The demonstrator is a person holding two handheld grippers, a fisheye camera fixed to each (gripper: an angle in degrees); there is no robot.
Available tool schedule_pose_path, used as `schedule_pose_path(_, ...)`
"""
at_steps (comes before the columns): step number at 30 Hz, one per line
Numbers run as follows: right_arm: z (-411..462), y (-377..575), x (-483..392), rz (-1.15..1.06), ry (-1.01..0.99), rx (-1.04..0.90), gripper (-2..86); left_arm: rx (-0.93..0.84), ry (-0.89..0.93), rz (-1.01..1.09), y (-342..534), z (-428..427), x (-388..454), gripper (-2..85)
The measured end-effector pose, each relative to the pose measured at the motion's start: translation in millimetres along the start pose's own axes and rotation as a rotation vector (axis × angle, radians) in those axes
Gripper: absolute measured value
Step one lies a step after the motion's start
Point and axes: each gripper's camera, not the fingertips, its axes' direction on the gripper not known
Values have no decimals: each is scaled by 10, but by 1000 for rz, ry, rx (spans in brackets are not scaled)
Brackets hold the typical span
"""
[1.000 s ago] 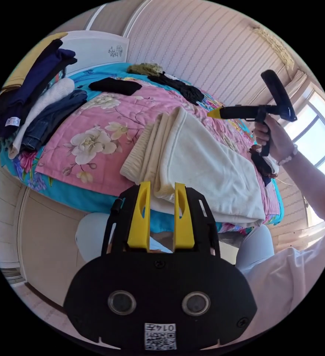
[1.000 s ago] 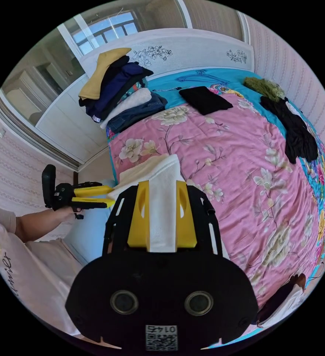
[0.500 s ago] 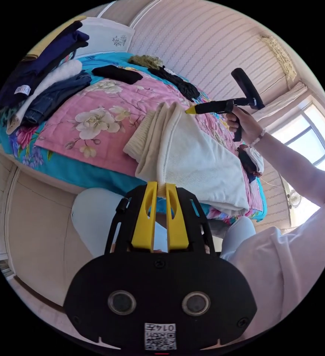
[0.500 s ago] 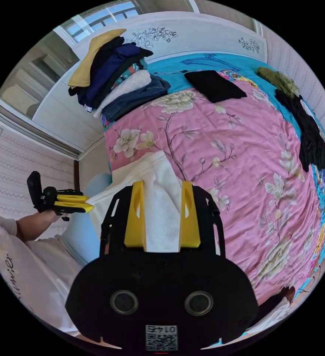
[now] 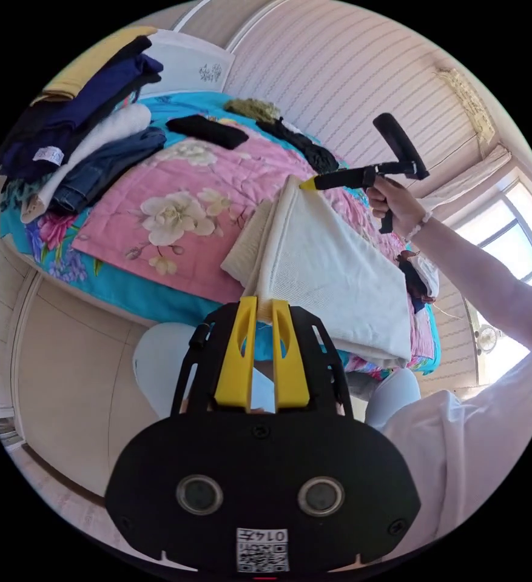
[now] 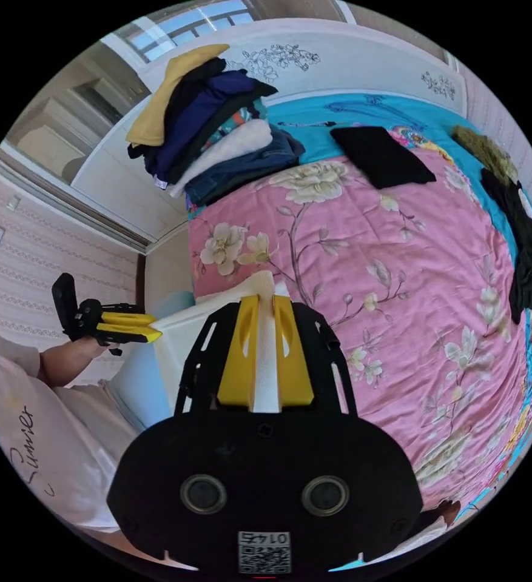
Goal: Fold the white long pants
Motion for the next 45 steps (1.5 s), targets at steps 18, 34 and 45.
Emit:
schedule_pose_path(18, 207, 339, 59, -164, -17, -13, 71, -21, 263, -30, 68, 126, -135, 39)
schedule_pose_path(34, -513, 1078, 178, 19, 286, 94, 75, -56, -63, 48, 303, 251, 1, 80)
schedule_pose_path(45, -738, 2645, -140, 255, 181, 150, 2, -36, -77, 732, 933, 1057, 2197, -5)
